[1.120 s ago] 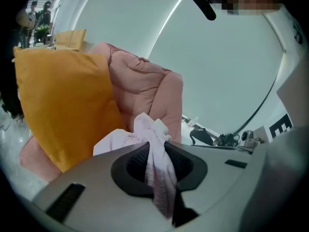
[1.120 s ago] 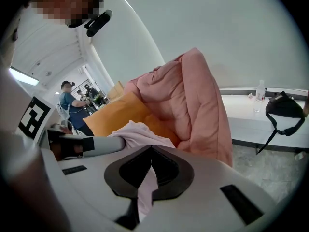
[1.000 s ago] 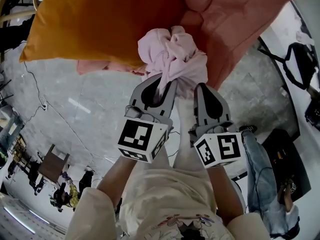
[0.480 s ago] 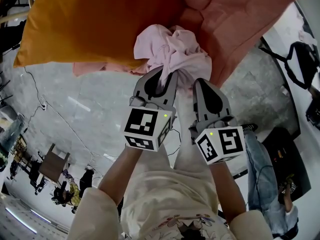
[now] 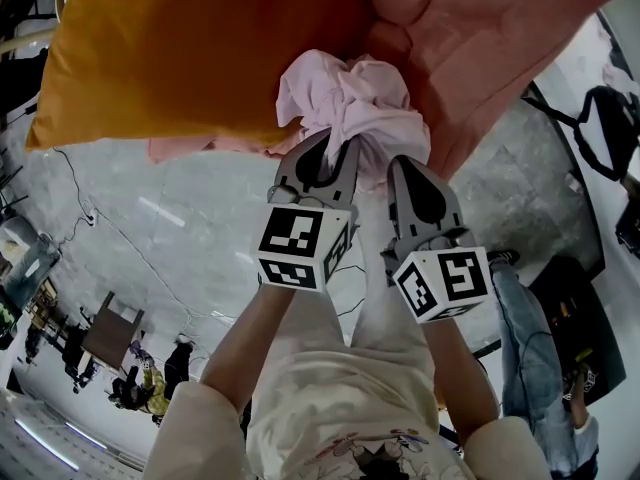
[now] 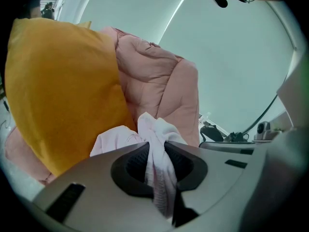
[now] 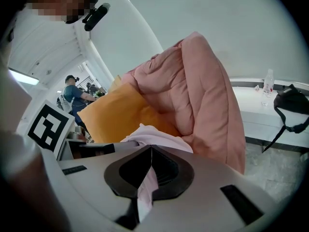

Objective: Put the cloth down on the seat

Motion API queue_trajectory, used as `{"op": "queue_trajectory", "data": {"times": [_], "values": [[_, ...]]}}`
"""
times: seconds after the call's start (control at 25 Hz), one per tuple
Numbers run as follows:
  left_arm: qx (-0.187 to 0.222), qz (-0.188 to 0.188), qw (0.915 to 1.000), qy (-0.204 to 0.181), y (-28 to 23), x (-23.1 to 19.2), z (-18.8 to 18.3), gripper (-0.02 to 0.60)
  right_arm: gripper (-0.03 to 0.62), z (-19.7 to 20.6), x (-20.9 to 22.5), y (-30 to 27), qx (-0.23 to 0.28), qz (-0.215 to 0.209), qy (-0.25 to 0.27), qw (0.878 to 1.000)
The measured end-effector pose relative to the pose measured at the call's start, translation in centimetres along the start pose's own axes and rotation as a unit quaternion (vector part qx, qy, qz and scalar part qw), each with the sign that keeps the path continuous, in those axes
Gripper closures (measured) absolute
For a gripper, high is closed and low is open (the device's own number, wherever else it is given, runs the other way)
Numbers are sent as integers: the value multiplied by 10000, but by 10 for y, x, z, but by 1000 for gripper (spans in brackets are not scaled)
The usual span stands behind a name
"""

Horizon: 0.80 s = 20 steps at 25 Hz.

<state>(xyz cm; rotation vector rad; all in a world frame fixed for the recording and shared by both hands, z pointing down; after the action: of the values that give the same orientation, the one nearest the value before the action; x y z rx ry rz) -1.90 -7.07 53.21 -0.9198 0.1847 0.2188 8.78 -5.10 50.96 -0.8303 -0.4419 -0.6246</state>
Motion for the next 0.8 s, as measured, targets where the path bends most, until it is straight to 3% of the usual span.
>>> {"op": "queue_trajectory", "data": {"times": [0.56, 0.8], "values": [[-163, 150, 9997, -130, -38, -2, 15, 523, 576, 12, 7, -17, -148, 38, -42, 9999], [-255, 45, 9996, -86, -54, 0, 26, 523, 576, 19, 23, -26, -301, 126, -36, 9995]]}}
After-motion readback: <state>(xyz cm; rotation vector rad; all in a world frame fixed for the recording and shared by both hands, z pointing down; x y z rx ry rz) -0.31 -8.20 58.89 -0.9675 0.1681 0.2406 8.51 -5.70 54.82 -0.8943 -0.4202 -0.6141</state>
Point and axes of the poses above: the fingertips, and each gripper's own axes: y backward along the fingers, x to its right, z out of its underside, the point moved 4 cm from there along y, backward along the fingers, and after that the axes turned 12 degrees about -z, right-handed, at the moved point
